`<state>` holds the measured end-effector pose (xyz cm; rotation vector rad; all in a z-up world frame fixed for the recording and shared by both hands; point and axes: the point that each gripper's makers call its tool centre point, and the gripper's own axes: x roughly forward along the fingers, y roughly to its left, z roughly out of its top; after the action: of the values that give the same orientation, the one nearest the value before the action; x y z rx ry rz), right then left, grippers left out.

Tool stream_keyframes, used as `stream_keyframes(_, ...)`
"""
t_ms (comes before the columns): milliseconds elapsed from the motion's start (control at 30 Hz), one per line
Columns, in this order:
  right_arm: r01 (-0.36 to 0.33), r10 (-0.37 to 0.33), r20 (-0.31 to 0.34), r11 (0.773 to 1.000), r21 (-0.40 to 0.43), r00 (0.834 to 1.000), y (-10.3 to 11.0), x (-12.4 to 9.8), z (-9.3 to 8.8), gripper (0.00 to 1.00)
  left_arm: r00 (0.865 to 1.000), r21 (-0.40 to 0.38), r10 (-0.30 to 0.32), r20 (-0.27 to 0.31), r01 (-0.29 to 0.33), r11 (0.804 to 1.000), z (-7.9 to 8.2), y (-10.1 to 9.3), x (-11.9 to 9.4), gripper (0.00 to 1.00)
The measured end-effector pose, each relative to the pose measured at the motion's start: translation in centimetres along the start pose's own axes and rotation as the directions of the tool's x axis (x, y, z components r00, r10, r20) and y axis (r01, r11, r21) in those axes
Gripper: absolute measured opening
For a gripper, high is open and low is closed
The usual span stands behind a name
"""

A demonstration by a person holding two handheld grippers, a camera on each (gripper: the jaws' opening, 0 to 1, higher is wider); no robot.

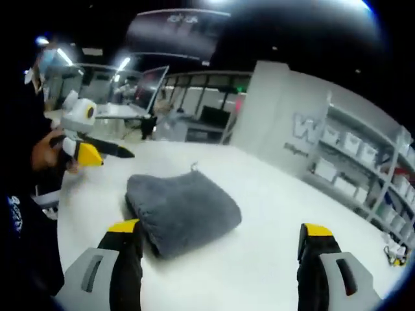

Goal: Open the folded towel by lifting each exposed corner and separating the folded layers until the towel lies flat within the target outline without major curled edges

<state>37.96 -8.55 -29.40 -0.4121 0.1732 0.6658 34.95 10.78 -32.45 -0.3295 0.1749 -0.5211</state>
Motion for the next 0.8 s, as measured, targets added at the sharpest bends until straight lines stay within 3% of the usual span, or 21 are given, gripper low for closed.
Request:
stream_keyframes(100, 0.012, -0.012, 0.011, 1.000, -0.026, 1.000, -0.8, -0.3, 1.1, 1.00, 1.000, -0.008, 0.025, -0.013, -0.025, 1.000, -1.0, -0.2, -0.2, 1.00)
stream_keyframes(233, 0.038, -0.036, 0.025, 0.996, -0.076, 0.999, -2.3, -0.7, 3.3, 1.00, 0.999, -0.141, -0.034, 0.005, 0.035, 0.989, -1.5, -2.2, -0.5, 0.98)
stream_keyframes(300, 0.045, -0.042, 0.034, 0.994, -0.096, 0.999, -2.7, -0.8, 4.2, 1.00, 0.998, -0.237, -0.049, 0.030, 0.054, 0.970, -1.7, -3.1, -0.6, 0.96)
stream_keyframes(500, 0.052, -0.043, 0.065, 0.988, -0.146, 0.997, -3.0, -0.9, 6.8, 1.00, 0.995, -0.340, -0.094, 0.021, 0.096, 0.935, -2.2, -5.0, -0.4, 0.97)
stream_keyframes(567, 0.048, -0.037, 0.067, 0.986, -0.158, 0.997, -2.9, -0.8, 7.3, 1.00, 0.994, -0.389, -0.099, 0.035, 0.105, 0.915, -2.1, -5.1, -0.3, 0.97)
stream_keyframes(800, 0.027, -0.018, 0.049, 0.980, -0.198, 0.999, -2.7, -0.3, 8.1, 1.00, 0.994, -0.462, -0.101, 0.043, 0.110, 0.880, -2.6, -5.0, 0.7, 0.96)
